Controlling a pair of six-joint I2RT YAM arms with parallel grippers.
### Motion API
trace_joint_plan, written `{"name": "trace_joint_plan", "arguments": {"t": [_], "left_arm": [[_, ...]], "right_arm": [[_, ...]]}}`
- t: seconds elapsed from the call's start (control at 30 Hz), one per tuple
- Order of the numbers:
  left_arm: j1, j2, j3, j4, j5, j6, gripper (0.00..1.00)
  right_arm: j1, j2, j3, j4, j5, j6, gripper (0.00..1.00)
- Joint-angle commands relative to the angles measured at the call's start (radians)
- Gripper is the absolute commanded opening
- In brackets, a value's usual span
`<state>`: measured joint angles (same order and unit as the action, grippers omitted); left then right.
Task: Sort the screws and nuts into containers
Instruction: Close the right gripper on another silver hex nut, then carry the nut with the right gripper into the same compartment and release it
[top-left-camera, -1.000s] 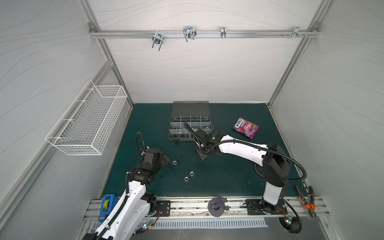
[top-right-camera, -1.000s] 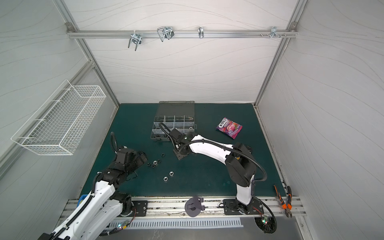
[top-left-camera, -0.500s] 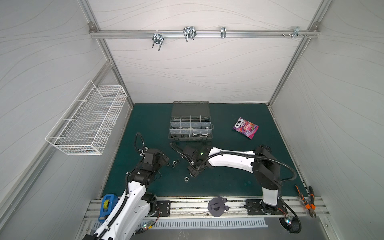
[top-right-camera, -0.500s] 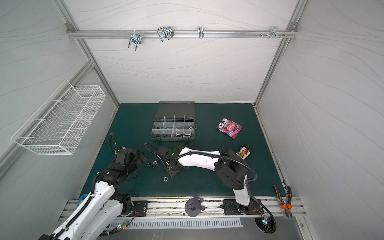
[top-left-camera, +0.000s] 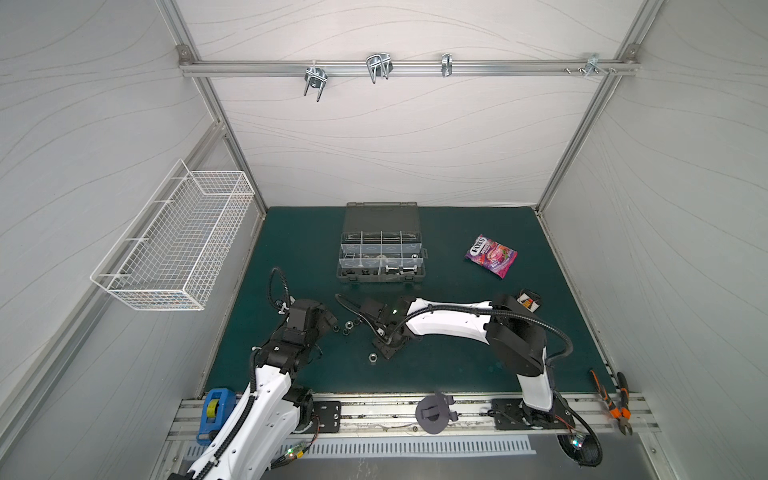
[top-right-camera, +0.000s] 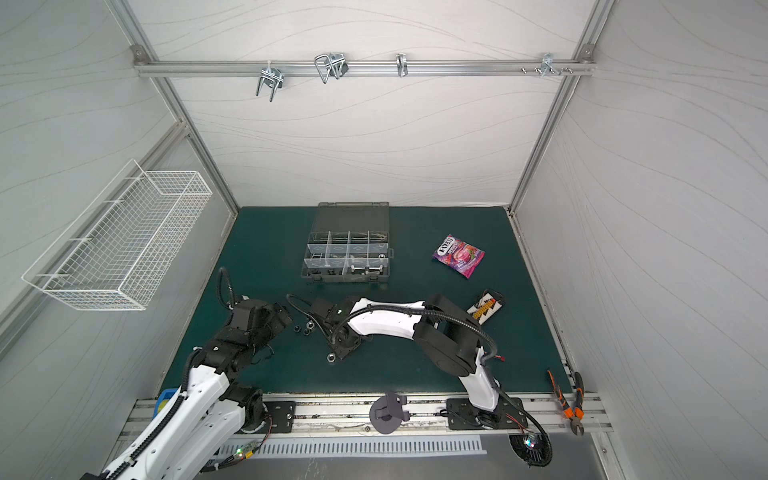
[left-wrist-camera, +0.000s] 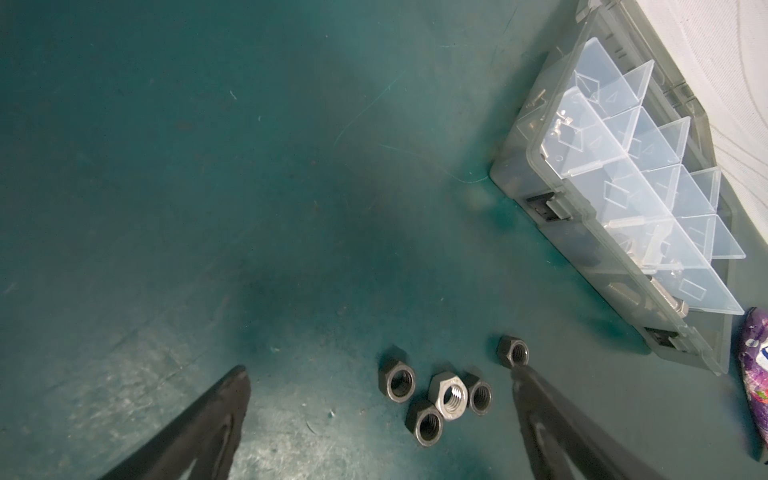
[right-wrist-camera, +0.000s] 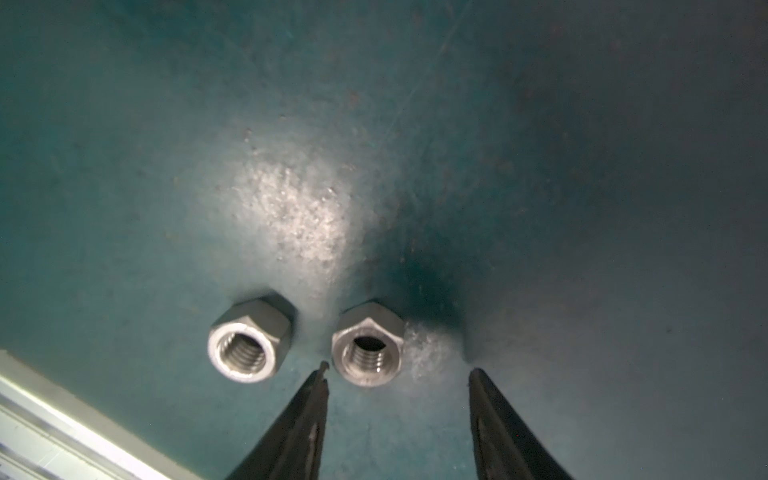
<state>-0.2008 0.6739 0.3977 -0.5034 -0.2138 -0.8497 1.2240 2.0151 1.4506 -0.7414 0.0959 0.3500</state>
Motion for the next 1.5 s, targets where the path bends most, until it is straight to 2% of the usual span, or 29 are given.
{"name": "trace_joint_plan", "arguments": {"t": [0.0, 0.4, 0.67, 0.87, 1.2, 1.47], "left_arm": [[0.004, -0.007, 0.006, 0.002, -0.027, -0.019, 0.99], [0.004, 0.001, 0.006, 0.006, -0.030, -0.017, 0.99], [0.004, 0.002, 0.001, 0.009, -0.026, -0.018, 0.99], [0.004, 0.001, 0.003, 0.009, -0.024, -0.015, 0.99], [0.004, -0.003, -0.001, 0.028, 0.000, -0.024, 0.99], [0.004, 0.011, -0.006, 0.028, 0.026, -0.038, 0.99]], "right_arm": [[0.010, 0.034, 0.039, -0.011, -0.002, -0.009, 0.56], [0.013, 0.083, 0.050, -0.041, 0.006, -0.005, 0.48], [0.021, 0.067, 0.028, -0.056, -0.030, 0.010, 0.26], [0.009, 0.029, 0.016, -0.071, -0.039, 0.008, 0.19], [-0.124, -0.083, 0.064, -0.130, -0.004, -0.041, 0.15], [-0.270, -0.066, 0.250, -0.168, 0.101, -0.118, 0.17]]}}
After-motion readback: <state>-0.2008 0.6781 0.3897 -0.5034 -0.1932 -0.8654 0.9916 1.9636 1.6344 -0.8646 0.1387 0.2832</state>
